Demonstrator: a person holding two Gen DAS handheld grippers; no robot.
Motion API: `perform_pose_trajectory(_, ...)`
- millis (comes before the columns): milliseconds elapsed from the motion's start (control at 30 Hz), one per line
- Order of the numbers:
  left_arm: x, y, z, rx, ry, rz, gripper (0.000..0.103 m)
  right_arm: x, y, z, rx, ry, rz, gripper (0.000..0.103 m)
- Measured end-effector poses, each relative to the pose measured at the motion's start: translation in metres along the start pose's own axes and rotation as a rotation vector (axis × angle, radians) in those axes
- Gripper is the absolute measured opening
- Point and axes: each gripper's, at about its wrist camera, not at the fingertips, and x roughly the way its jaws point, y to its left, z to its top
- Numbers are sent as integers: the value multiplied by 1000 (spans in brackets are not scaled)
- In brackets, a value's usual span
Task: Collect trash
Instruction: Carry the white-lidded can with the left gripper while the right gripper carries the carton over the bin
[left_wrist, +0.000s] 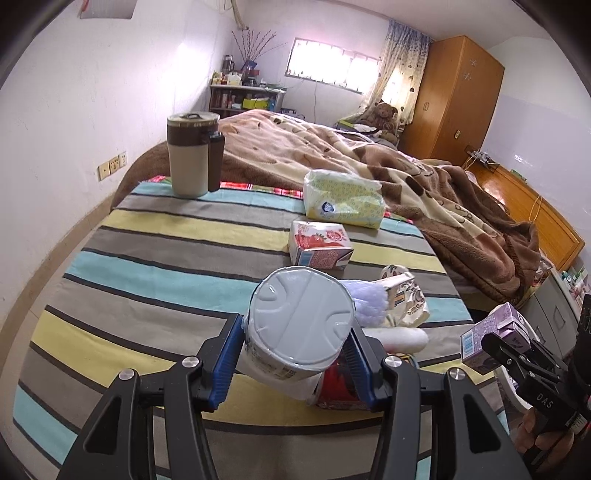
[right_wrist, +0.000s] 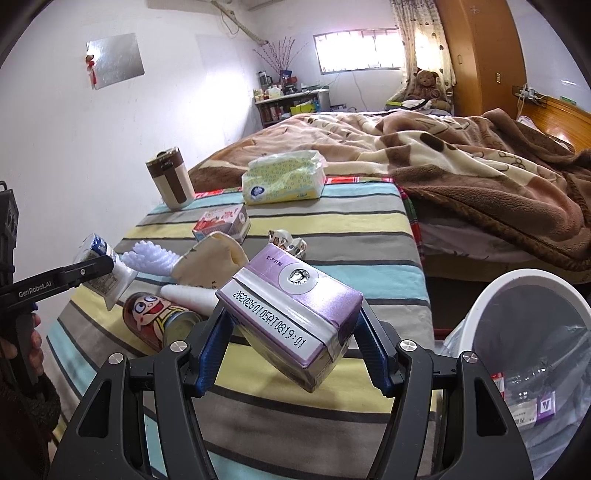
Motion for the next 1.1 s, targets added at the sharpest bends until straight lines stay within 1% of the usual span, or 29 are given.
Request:
perform_pose_trajectory(200, -19, -10, 4, 9, -39, -8, 54, -12, -5, 2, 15, -30, -6, 65)
perform_pose_trajectory(333, -28, -22, 5, 25, -51, -36, 54, -23, -10, 2, 24, -47, -18, 65)
perform_pose_trajectory(500, -37, -46, 5, 57, -61, -83, 54, -35, -21, 3, 45, -68, -41, 65)
perform_pose_trajectory(833, -35, -103, -4, 130, -35, -172, 54, -58, -44, 2, 73, -103, -105, 65)
perform_pose_trajectory(1100, -22, -162, -16, 203, 5, -263, 54, -74, -73, -2, 107, -123, -197, 65)
